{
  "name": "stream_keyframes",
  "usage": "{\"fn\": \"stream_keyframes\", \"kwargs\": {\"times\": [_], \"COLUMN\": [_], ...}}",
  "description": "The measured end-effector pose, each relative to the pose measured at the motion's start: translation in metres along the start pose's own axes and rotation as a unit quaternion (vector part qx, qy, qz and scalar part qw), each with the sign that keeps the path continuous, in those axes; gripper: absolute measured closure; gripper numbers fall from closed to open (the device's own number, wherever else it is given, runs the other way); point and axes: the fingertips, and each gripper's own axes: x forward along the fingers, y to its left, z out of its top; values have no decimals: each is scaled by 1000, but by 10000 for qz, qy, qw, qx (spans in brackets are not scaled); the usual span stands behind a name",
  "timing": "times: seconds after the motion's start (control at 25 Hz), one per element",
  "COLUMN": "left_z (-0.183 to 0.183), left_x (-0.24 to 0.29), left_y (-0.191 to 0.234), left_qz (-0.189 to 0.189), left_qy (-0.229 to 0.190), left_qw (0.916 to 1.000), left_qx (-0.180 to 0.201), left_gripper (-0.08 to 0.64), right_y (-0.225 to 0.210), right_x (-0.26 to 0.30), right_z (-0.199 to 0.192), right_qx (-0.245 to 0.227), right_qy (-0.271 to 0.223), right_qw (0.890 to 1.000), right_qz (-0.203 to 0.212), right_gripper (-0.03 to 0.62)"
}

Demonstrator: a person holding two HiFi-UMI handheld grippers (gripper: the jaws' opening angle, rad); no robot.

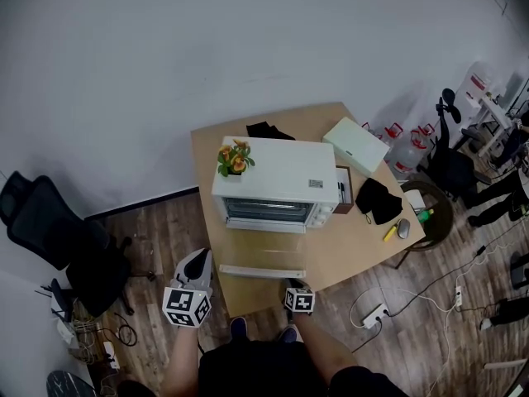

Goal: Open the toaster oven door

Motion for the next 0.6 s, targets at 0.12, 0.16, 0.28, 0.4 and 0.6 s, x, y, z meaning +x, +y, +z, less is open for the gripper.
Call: {"fn": "stream_keyframes", "kwargs": {"times": [0.12,0.16,0.28,0.4,0.6], "left_z": [0,-1,-6,-12,-11], "left_x": [-3,-4,-6,-5,-5], "left_y": [0,1,4,4,1], "left_qz": [19,34,87,91,62], "left_qy": [-7,5,48,106,62], "left_qw": [10000,10000,9999,9999,9997], "left_qx": [-12,-14,-42,-45,-239], "left_gripper": [561,561,561,561,561], "right_y": [-3,-3,-1,-1,-1], "right_x": [2,2,2,3,2], "right_z": [-3,-3,-2,-2,-3], "right_qx": [57,70,102,122,188], "right_qy": [26,11,-24,-20,-15], "right_qw": [10000,10000,9999,9999,9997], "right_qz": [-42,-47,52,117,149], "right_gripper": [580,580,580,580,580]}}
